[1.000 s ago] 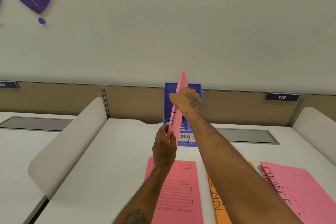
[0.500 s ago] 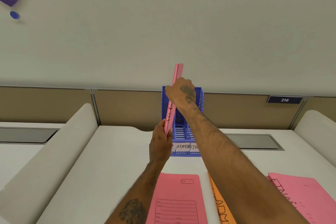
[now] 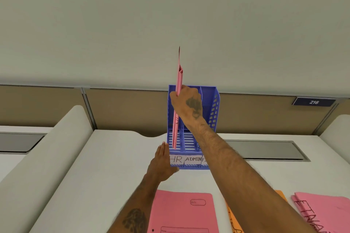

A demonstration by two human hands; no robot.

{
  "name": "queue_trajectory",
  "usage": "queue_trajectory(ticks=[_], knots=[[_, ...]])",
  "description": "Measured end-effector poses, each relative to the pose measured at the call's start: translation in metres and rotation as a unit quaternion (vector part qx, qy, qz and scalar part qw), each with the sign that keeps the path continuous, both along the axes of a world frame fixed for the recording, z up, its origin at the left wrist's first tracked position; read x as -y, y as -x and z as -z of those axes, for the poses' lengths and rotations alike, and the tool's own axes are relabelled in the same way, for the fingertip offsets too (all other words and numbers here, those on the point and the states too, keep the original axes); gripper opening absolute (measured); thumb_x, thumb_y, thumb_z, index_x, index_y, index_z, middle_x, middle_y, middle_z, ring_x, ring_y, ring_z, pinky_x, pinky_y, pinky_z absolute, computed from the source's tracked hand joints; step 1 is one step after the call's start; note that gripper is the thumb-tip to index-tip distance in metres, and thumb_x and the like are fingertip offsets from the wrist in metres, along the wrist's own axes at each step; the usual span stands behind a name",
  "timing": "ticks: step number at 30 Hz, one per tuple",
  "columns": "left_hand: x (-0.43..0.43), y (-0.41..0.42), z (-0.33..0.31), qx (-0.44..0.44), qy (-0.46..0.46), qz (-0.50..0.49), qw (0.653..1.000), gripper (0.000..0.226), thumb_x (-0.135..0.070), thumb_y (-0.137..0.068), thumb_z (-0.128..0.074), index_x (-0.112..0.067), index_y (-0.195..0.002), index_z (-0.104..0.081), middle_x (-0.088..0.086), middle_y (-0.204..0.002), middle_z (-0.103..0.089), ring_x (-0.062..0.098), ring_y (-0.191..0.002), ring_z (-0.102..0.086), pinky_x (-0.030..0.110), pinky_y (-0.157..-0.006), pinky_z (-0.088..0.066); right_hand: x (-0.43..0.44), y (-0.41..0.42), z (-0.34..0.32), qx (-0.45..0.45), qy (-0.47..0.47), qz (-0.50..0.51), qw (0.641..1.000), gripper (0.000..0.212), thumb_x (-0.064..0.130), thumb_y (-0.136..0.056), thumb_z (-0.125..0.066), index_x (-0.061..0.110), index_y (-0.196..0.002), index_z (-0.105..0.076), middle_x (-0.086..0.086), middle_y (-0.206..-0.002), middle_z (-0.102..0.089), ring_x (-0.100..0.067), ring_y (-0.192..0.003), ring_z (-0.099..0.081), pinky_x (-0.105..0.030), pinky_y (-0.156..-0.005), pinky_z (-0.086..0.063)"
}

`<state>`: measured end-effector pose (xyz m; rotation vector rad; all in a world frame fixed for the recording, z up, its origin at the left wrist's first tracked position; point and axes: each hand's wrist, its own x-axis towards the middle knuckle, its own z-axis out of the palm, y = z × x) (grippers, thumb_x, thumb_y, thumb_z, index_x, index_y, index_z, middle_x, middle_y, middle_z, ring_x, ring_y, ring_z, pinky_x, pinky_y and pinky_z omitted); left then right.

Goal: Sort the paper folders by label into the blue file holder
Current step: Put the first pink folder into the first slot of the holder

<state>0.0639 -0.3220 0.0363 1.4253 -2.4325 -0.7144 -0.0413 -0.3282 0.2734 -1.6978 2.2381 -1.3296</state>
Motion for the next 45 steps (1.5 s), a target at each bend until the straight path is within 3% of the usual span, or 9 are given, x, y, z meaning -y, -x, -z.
queue_trajectory(ticks=[4, 12, 16, 31, 37, 41, 45], knots=[[0.006, -0.002, 0.015, 0.052, -0.029, 0.016, 0.998, 0.102, -0.045, -0.088, -0.067, -0.02, -0.157, 0.004, 0.002, -0.166, 0.006, 0.027, -0.153, 0.003, 0.046, -0.12, -0.026, 0.012, 0.0, 0.016, 0.008, 0.014, -0.01, 1.0, 0.028, 0.034, -0.096, -0.052, 0.009, -0.098, -0.065, -0.008, -0.086, -0.068, -0.023, -0.072, -0.067, -0.039, -0.07, -0.06], [0.01, -0.005, 0.022, 0.071, -0.041, 0.011, 0.997, 0.105, -0.039, -0.09, -0.067, -0.016, -0.156, 0.01, 0.0, -0.166, 0.007, 0.024, -0.153, 0.002, 0.047, -0.118, -0.031, 0.025, -0.003, 0.05, 0.045, 0.001, -0.007, 0.999, 0.028, 0.034, -0.096, -0.052, 0.009, -0.097, -0.064, -0.007, -0.089, -0.069, -0.023, -0.073, -0.069, -0.036, -0.07, -0.06], [0.009, -0.006, 0.023, 0.069, -0.046, 0.011, 0.997, 0.106, -0.037, -0.09, -0.067, -0.015, -0.156, 0.013, 0.0, -0.166, 0.009, 0.025, -0.153, 0.004, 0.047, -0.119, -0.03, 0.026, -0.001, 0.073, 0.031, -0.025, 0.009, 0.999, 0.032, 0.035, -0.097, -0.051, 0.007, -0.107, -0.063, -0.01, -0.097, -0.07, -0.024, -0.079, -0.069, -0.038, -0.076, -0.06], [0.008, -0.006, 0.018, 0.072, -0.048, 0.002, 0.996, 0.105, -0.033, -0.089, -0.07, -0.018, -0.157, 0.01, 0.0, -0.166, 0.01, 0.024, -0.153, 0.002, 0.048, -0.119, -0.029, 0.041, -0.006, 0.118, -0.044, -0.157, -0.011, 0.986, 0.036, 0.034, -0.096, -0.044, 0.004, -0.106, -0.061, -0.013, -0.096, -0.067, -0.023, -0.077, -0.067, -0.031, -0.063, -0.056], [0.008, -0.012, 0.013, 0.075, -0.058, -0.013, 0.995, 0.104, -0.036, -0.089, -0.069, -0.021, -0.157, 0.008, 0.002, -0.166, 0.012, 0.026, -0.153, 0.002, 0.049, -0.12, -0.026, 0.038, -0.008, 0.123, -0.029, -0.178, -0.021, 0.983, 0.054, 0.055, -0.093, -0.047, 0.008, -0.12, -0.054, -0.012, -0.106, -0.063, -0.027, -0.09, -0.067, -0.038, -0.077, -0.059], [0.003, -0.021, 0.008, 0.079, -0.06, -0.024, 0.995, 0.104, -0.039, -0.09, -0.067, -0.021, -0.157, 0.011, 0.002, -0.165, 0.015, 0.026, -0.153, 0.005, 0.047, -0.119, -0.025, 0.027, -0.006, 0.123, -0.039, -0.193, -0.018, 0.98, 0.071, 0.072, -0.083, -0.047, 0.011, -0.12, -0.052, -0.011, -0.108, -0.063, -0.028, -0.094, -0.065, -0.039, -0.078, -0.057], [-0.01, -0.029, 0.0, 0.083, -0.05, -0.034, 0.995, 0.104, -0.044, -0.09, -0.064, -0.021, -0.156, 0.013, 0.003, -0.165, 0.016, 0.027, -0.153, 0.007, 0.048, -0.119, -0.022, 0.007, -0.004, 0.121, -0.068, -0.224, -0.009, 0.972, 0.082, 0.078, -0.08, -0.042, 0.013, -0.128, -0.045, -0.012, -0.119, -0.059, -0.031, -0.105, -0.062, -0.042, -0.084, -0.053]])
